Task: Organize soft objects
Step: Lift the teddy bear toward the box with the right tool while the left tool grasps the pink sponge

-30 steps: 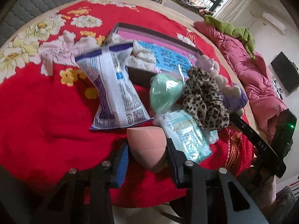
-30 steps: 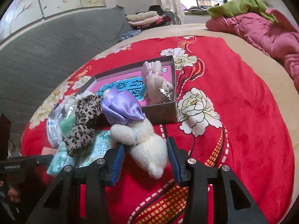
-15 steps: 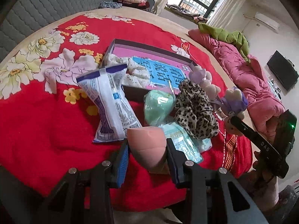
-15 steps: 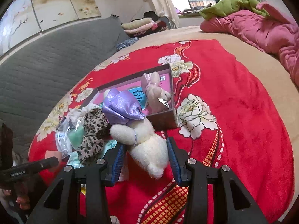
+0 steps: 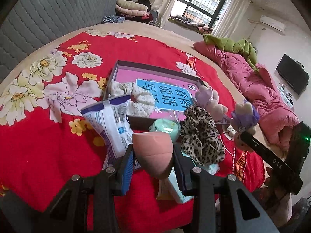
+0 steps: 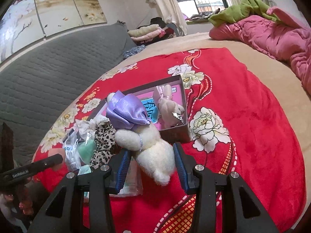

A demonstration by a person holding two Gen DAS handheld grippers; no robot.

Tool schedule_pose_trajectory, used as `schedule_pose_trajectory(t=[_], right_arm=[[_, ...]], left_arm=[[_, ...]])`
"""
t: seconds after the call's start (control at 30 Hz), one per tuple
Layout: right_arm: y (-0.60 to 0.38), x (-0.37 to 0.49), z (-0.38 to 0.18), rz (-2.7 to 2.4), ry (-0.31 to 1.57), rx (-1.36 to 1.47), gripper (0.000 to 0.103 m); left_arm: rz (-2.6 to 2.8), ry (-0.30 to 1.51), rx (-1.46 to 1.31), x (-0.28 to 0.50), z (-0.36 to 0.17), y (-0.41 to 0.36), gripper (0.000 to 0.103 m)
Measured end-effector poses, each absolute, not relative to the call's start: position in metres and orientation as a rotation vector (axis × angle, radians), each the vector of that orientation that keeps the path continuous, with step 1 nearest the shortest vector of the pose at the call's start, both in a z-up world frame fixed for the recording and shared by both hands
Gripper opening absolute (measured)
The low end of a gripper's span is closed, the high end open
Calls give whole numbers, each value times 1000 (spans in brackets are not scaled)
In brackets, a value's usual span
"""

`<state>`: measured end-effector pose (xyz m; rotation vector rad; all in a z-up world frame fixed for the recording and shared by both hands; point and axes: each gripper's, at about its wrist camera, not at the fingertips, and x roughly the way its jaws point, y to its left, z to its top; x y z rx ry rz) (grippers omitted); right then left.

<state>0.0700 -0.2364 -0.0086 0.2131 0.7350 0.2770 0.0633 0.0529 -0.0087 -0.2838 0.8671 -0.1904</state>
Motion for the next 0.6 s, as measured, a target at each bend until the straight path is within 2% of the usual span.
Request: schedule_pose_trajectory(t=[0.6], right_arm=[[-229,76,1,262,710,242,45]], left_arm=[[-194,816,-291,88,-3,52,38]])
